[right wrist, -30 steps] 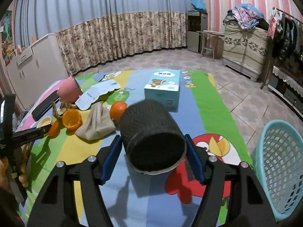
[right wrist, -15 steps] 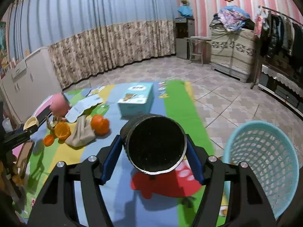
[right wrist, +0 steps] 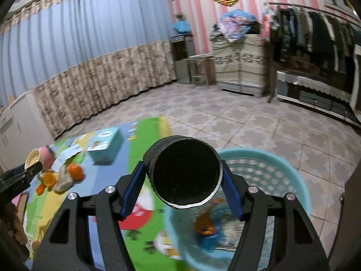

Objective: Collect trash
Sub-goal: 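Carry the can and lid over the teal basket and release both, then move both open tools back toward the mat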

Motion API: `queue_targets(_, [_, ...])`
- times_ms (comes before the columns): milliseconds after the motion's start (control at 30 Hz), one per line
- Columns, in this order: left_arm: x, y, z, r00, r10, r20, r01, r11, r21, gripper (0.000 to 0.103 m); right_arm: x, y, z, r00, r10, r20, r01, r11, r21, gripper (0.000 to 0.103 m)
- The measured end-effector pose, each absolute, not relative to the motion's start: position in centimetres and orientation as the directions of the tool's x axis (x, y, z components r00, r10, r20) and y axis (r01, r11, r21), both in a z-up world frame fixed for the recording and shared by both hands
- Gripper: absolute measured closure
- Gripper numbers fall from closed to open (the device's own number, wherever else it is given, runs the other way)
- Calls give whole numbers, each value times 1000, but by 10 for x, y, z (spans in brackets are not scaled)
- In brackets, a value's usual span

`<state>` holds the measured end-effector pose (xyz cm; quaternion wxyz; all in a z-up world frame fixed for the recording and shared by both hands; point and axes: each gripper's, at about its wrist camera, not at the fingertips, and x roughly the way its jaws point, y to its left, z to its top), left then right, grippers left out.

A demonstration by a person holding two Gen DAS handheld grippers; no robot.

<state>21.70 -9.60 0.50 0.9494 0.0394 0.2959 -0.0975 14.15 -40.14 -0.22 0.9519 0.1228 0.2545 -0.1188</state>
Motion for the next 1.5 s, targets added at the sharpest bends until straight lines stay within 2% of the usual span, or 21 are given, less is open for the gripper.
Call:
queue_targets(267, [207,-197,-8,764,-277,-583,356,934,22,42,124,-464,-18,772,-311,-555,437,893,106,38])
queue_targets(633, [201,-292,-30,697,-383,-606,486,874,6,42,120,-497,-28,732,-340,-591,480,872,94,38])
queue_targets(933, [196,-337,-38,648,-445,-618,554,832,-17,42,115,-520,-34,723,-332,-606,515,843,153,38])
queue_targets(967, [196,-338,-38,651,-445,-615,554,832,-15,41,113,-520,-36,723,-331,-606,515,843,155,38])
queue_targets(1033, [196,-336,-36,662,-439,-607,542,840,-16,28,114,-520,-36,723,-330,-607,515,843,154,38])
queue_targets(1500, [206,-289,-23,741,-363,-565,444,896,6,13,134,-499,-44,725,-280,-630,469,870,153,38])
